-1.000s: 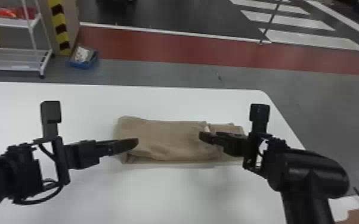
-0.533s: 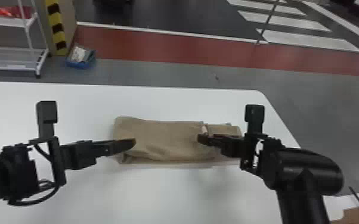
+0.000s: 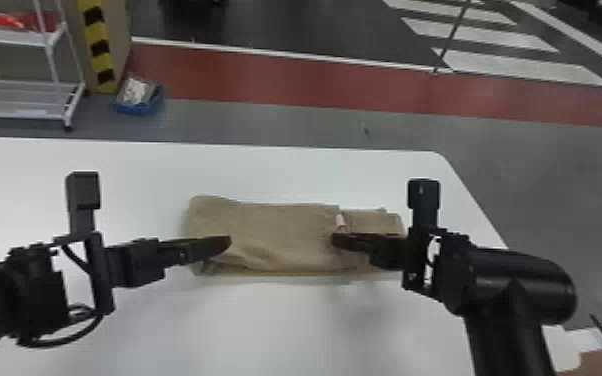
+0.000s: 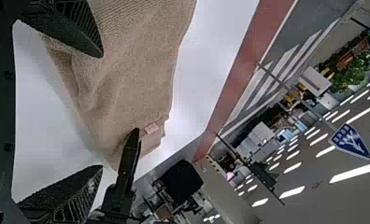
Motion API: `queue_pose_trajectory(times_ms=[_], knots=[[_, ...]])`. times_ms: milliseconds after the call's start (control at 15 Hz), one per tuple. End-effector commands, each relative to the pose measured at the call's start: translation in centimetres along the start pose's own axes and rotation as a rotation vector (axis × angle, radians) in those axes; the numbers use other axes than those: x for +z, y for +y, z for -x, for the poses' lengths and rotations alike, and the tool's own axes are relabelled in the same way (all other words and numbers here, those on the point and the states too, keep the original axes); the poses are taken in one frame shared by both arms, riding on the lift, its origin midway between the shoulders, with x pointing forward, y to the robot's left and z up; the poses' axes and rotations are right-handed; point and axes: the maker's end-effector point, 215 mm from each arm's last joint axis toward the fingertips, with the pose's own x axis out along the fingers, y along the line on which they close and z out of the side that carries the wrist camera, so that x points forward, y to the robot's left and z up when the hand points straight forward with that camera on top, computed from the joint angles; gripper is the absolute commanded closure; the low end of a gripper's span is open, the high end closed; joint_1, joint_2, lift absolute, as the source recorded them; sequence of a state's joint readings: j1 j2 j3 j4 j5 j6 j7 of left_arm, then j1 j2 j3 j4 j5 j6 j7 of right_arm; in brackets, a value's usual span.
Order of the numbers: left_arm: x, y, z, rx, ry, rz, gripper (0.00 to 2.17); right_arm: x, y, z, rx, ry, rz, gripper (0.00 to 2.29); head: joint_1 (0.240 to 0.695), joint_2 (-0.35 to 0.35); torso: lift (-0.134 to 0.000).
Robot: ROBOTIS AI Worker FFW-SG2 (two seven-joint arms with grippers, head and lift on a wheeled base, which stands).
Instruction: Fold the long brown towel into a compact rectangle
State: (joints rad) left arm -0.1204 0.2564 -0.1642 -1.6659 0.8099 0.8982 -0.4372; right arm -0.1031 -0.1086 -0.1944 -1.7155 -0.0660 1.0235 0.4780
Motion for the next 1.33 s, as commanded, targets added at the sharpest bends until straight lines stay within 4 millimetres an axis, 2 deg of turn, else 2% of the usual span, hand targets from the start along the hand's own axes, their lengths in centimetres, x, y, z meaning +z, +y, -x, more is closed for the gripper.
queue_pose_trajectory(times_ms=[0,533,867,1267], knots=[[-0.1,0.0,0.0,0.001,0.002,0.001,0.03,-0.5,-0.2,0.1,-0.001,0.002,-0.005,0.62,0.695,-0.239,-0.123],[-0.1,0.0,0.0,0.001,0.002,0.001,0.03,0.1,0.1,0.2,0.007,-0.019,0.005,0.62,0.695,-0.242,-0.123],[-0.3,0.0,0.0,0.001,0.003,0.003,0.03,0.3,0.6,0.1,0.017,-0.024,0.010,0.83,0.695,-0.238,-0.123],[-0.8,0.0,0.0,-0.001,0.019,0.013,0.03,1.5,1.3,0.6,0.020,-0.049,0.033,0.82,0.695,-0.234,-0.123]])
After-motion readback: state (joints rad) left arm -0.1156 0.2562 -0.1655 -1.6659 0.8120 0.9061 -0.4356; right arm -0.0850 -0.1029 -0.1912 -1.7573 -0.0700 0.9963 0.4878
